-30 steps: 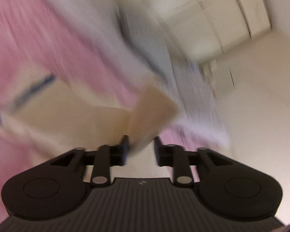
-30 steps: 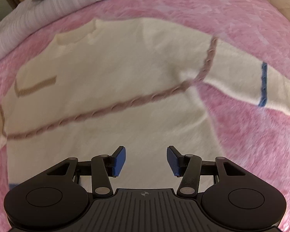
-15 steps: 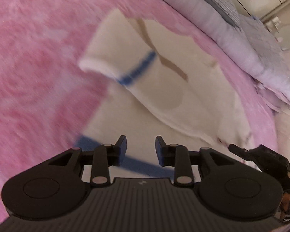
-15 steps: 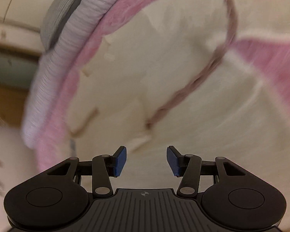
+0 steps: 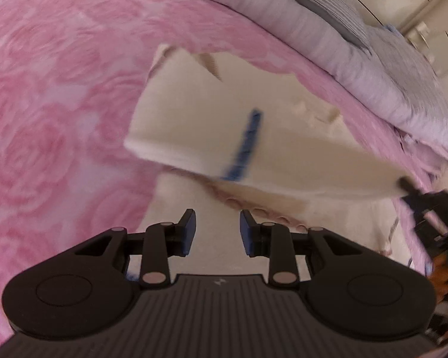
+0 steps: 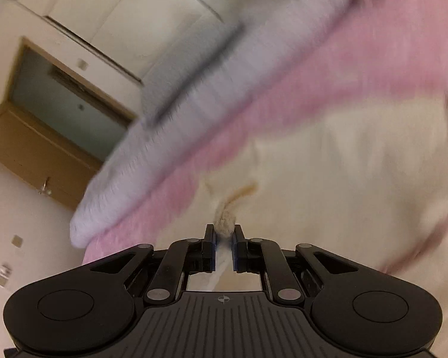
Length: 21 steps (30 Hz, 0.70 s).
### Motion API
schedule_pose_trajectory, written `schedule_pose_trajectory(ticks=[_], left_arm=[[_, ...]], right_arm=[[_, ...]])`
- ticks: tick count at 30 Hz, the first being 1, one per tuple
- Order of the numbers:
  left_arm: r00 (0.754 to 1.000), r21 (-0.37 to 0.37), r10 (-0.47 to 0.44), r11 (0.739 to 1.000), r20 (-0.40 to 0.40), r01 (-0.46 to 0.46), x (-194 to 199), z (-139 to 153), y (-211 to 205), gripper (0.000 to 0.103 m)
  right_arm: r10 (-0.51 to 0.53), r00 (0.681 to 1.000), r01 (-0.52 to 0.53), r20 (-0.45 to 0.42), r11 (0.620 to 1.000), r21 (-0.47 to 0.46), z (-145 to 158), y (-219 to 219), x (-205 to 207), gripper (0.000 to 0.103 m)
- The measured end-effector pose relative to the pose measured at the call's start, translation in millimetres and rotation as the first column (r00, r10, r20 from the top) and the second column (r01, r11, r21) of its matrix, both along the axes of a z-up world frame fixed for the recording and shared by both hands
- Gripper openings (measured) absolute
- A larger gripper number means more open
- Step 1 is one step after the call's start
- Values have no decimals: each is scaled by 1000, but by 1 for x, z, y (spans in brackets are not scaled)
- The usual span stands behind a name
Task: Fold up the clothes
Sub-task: 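Fold the held sleeve across the sweater body with the left gripper and release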
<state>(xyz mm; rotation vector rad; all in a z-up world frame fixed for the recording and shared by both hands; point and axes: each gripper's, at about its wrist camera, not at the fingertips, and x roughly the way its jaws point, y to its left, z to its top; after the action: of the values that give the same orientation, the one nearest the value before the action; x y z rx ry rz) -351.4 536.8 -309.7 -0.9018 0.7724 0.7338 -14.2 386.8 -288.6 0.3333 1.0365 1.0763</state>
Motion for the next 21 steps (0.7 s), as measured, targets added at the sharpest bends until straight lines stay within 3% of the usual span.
schedule_pose_trajectory(ticks=[4, 6, 13, 18, 21], left_arm=[[999, 2, -40, 999, -2, 40, 19, -8, 3, 26], [998, 10, -54, 998, -12, 54, 27, -12, 3, 26], [996, 34, -74, 997, -51, 76, 36, -19, 6, 26], [993, 42, -80, 996, -88, 84, 39, -19, 1, 26], [988, 74, -111, 990, -104, 119, 44, -14, -6, 26]], right_arm=[[-140, 990, 135, -17, 974, -181, -28, -23, 36, 9], [-181, 983, 171, -30, 964, -202, -40, -30, 51, 9], [-138, 985, 151, 104, 979, -138, -26, -21, 60, 9], [-134, 991, 121, -11, 922, -369, -66, -14, 71, 12], [-148, 988, 156, 49, 915, -372, -57, -22, 65, 14]])
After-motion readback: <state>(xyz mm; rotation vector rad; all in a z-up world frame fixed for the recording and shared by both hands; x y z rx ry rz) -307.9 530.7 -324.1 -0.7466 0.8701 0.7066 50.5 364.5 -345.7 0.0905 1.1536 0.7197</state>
